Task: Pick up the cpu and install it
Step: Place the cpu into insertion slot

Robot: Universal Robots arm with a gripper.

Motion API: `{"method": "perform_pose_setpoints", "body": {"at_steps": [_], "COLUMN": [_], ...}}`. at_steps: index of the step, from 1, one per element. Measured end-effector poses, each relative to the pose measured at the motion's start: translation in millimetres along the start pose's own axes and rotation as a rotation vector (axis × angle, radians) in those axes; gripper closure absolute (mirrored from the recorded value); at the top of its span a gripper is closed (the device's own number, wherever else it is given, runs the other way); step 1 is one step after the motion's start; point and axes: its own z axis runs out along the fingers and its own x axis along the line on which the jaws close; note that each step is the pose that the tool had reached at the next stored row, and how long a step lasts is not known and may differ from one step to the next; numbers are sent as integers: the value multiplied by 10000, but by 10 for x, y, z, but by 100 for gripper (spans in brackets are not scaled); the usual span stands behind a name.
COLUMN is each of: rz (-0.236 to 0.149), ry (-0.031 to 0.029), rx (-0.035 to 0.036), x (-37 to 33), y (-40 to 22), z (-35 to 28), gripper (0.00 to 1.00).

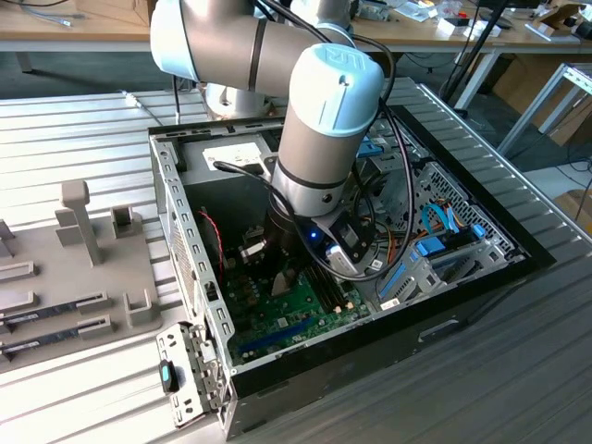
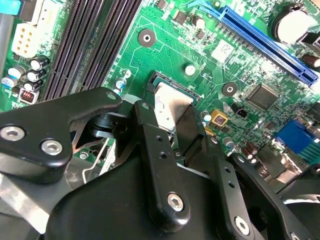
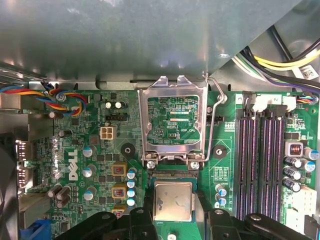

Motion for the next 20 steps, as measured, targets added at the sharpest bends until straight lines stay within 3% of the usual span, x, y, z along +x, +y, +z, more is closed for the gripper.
{"method": "perform_pose_setpoints", "body": {"at_steps": [5, 20], "rz": [26, 130], "ry": [-1, 5], "rx": [-121, -123], "x": [0, 0], "y": [0, -13], "z": [1, 3], "gripper": [58, 58]}}
